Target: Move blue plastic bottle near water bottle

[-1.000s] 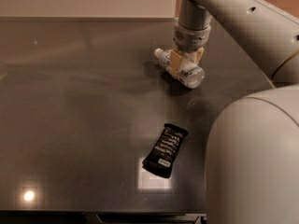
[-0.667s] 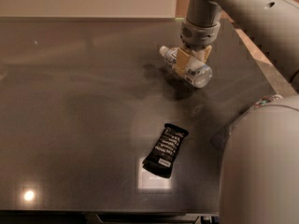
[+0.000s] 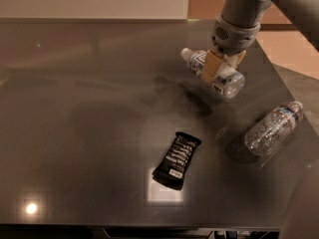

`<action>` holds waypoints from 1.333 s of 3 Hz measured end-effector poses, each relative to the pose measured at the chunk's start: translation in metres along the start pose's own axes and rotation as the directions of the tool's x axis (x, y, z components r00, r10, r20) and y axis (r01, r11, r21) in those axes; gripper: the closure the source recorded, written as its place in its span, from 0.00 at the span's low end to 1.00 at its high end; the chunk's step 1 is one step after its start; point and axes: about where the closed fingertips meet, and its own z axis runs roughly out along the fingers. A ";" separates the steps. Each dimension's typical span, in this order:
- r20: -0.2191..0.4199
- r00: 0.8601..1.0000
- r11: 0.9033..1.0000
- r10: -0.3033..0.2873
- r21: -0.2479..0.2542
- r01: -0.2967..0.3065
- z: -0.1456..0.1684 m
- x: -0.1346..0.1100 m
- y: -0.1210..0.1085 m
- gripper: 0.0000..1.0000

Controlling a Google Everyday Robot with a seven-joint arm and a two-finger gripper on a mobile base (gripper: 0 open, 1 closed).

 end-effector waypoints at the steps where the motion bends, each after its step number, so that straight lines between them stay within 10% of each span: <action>1: 0.014 1.000 0.999 -0.011 -0.031 0.011 -0.003 0.023 -0.004 1.00; 4: 0.019 0.995 0.988 -0.098 -0.116 0.100 0.012 0.058 -0.013 1.00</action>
Offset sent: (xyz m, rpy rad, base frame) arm -0.0567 -0.0510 -0.0046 0.0795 0.0713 0.0532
